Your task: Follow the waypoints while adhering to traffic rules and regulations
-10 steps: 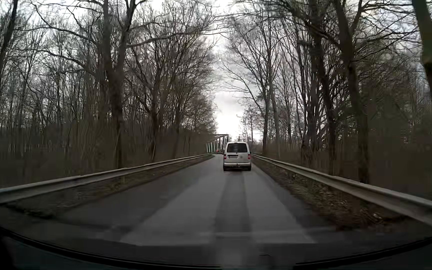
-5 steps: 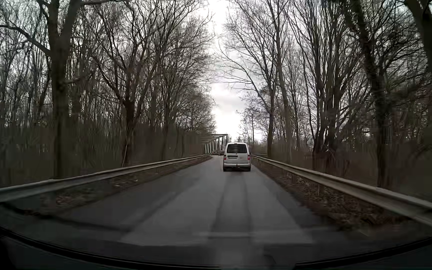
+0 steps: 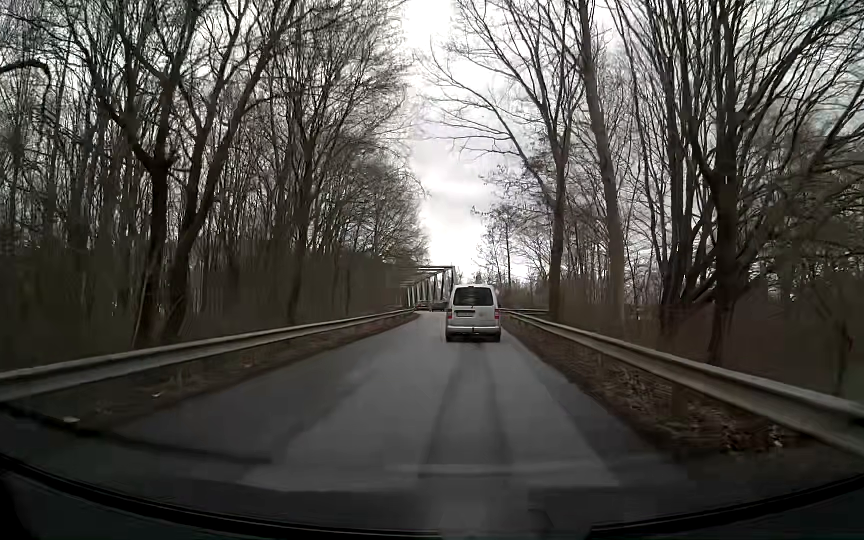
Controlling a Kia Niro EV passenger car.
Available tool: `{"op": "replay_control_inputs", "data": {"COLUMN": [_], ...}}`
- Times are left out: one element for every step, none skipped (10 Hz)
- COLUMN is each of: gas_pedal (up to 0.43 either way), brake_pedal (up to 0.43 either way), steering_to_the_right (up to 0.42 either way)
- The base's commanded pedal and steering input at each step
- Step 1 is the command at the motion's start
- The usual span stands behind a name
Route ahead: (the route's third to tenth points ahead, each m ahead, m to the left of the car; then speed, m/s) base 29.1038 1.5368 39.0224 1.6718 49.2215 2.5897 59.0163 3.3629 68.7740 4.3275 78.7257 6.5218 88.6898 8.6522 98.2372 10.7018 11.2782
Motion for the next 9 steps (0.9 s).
{"op": "replay_control_inputs", "data": {"gas_pedal": [0.24, 0.24, 0.24, 0.24, 0.24, 0.24, 0.228, 0.197, 0.197], "brake_pedal": [0.0, 0.0, 0.0, 0.0, 0.0, 0.0, 0.0, 0.0, 0.0], "steering_to_the_right": [0.0, 0.0, 0.0, 0.0, 0.0, 0.0, 0.0, 0.0, 0.001]}}
